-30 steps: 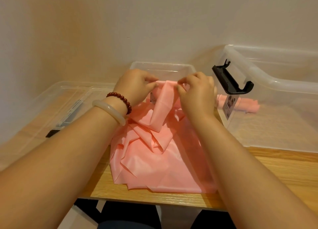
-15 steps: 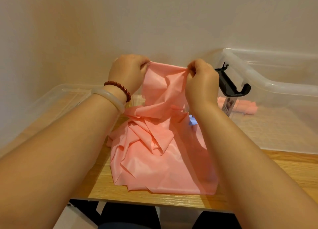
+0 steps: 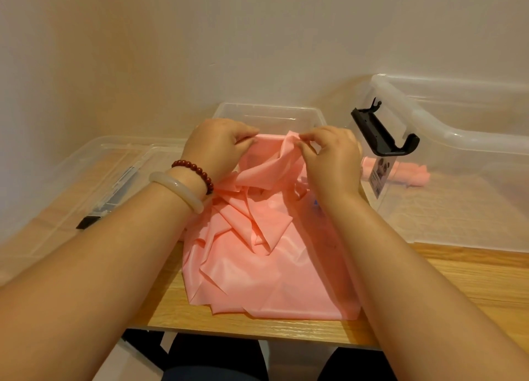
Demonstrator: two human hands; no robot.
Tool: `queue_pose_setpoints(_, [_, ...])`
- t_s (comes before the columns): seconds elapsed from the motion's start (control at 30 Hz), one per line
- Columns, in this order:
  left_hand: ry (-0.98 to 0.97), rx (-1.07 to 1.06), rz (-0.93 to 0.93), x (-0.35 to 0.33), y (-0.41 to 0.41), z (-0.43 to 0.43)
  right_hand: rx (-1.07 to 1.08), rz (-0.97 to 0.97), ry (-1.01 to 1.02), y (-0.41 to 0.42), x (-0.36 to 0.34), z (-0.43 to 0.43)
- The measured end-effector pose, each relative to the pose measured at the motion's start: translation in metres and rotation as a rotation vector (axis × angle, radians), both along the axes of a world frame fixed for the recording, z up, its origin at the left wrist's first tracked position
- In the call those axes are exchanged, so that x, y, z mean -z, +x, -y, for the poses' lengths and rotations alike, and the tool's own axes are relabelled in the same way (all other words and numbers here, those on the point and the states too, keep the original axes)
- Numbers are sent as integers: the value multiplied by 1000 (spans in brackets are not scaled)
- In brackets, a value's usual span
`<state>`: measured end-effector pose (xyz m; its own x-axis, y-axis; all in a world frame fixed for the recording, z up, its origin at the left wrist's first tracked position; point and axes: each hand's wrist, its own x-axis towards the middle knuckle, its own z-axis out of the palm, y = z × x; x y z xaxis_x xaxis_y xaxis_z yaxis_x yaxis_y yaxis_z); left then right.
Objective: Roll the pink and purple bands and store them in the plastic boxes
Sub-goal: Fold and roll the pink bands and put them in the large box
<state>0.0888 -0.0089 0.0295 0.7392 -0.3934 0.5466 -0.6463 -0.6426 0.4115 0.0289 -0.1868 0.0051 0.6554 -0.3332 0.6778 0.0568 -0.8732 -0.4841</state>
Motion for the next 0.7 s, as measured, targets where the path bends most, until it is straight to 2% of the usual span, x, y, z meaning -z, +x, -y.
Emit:
queue_pose_setpoints(0.23, [-108, -30, 0, -16, 9, -8, -58, 87, 236, 0, -10, 7])
queue_pose_setpoints(0.43, [38, -71, 162, -34, 22, 1, 1, 83, 217, 9, -39, -4])
queue_pose_setpoints(0.53, [95, -158, 225, -35, 32, 7, 17, 11, 173, 19, -48, -5])
queue_pose_setpoints(0.63, [141, -213, 70, -30, 37, 13, -50, -133, 143, 25, -49, -5])
queue_pose_setpoints(0.7, [105, -169, -29, -28, 32, 14, -67, -128, 122, 22, -43, -4])
